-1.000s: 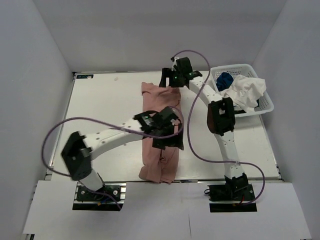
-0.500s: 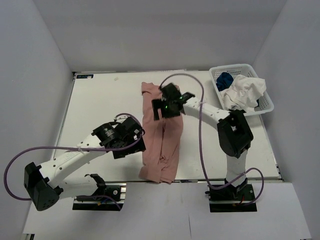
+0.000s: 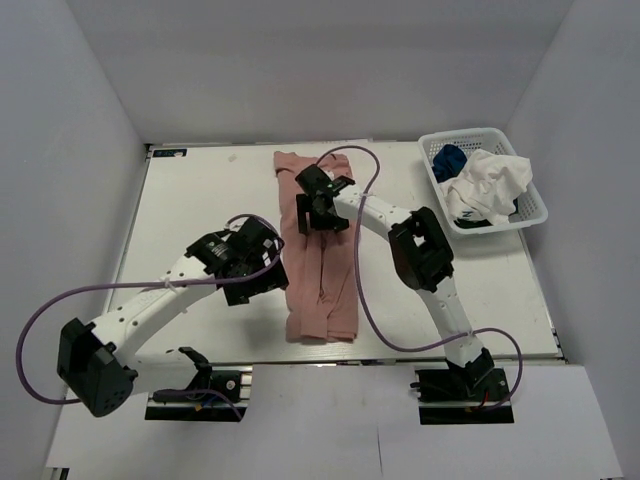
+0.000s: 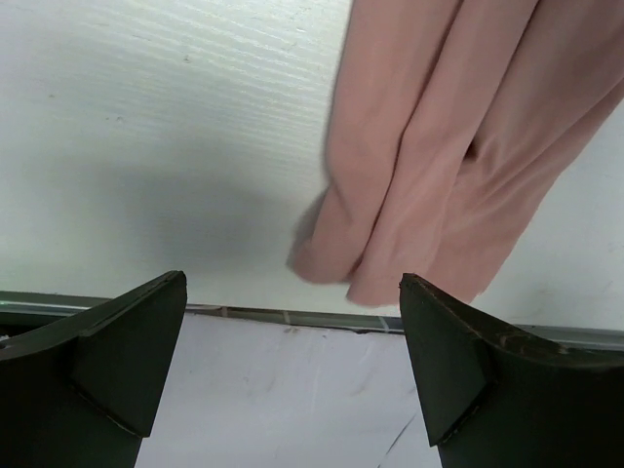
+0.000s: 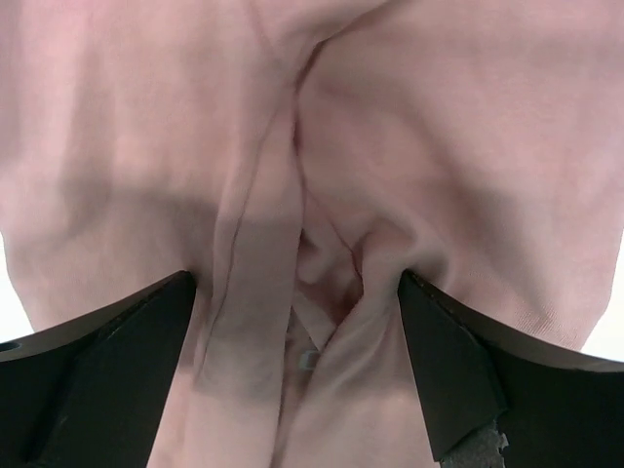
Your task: Fold and stack the t-shirts
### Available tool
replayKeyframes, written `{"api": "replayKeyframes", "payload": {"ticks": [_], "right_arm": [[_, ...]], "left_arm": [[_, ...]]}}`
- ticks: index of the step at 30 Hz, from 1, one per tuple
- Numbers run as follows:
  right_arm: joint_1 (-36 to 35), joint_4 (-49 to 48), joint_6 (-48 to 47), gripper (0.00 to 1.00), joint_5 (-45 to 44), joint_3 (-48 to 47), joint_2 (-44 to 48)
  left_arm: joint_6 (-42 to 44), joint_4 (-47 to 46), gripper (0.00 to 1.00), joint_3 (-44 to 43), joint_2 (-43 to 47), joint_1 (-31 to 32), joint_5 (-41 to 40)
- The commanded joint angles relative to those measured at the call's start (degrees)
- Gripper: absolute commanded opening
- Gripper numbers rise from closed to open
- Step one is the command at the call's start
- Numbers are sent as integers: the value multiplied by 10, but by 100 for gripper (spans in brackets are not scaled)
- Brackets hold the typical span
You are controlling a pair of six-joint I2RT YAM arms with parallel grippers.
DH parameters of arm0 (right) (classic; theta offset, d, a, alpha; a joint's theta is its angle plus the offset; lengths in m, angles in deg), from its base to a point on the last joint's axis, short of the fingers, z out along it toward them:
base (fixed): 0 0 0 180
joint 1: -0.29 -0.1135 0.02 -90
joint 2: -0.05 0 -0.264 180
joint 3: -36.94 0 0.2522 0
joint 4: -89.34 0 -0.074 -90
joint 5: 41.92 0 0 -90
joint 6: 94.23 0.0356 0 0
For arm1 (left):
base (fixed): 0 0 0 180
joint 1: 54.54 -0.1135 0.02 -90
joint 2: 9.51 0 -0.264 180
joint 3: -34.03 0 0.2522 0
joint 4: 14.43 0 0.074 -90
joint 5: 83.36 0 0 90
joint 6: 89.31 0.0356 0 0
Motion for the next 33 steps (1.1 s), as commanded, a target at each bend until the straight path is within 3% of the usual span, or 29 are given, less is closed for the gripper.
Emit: {"api": "replayKeyframes", "payload": {"ticks": [1, 4, 6, 14, 17, 25, 29, 33], "right_arm": [[32, 33, 16, 90, -18, -96, -101], [50, 44, 5, 90, 4, -201, -138], [57, 18, -14, 90, 35, -211, -133], [50, -115, -79, 90, 158, -68, 109], [48, -149, -82, 90, 148, 44, 214], [51, -167, -6, 90, 165, 479, 495], [51, -181, 20, 90, 213, 588, 573], [56, -195, 38, 90, 238, 646, 599]], "left_arm": [[52, -38, 100, -7, -33, -29, 58], [76, -57, 100, -1, -53, -54, 89], [81, -64, 100, 11, -58, -64, 103], [95, -118, 100, 73, -14, -77, 144], [95, -155, 100, 108, -3, -72, 153], [76, -299, 100, 152, -38, -44, 237], [76, -349, 100, 165, -86, -20, 254], [76, -362, 74, 172, -107, -6, 254]]}}
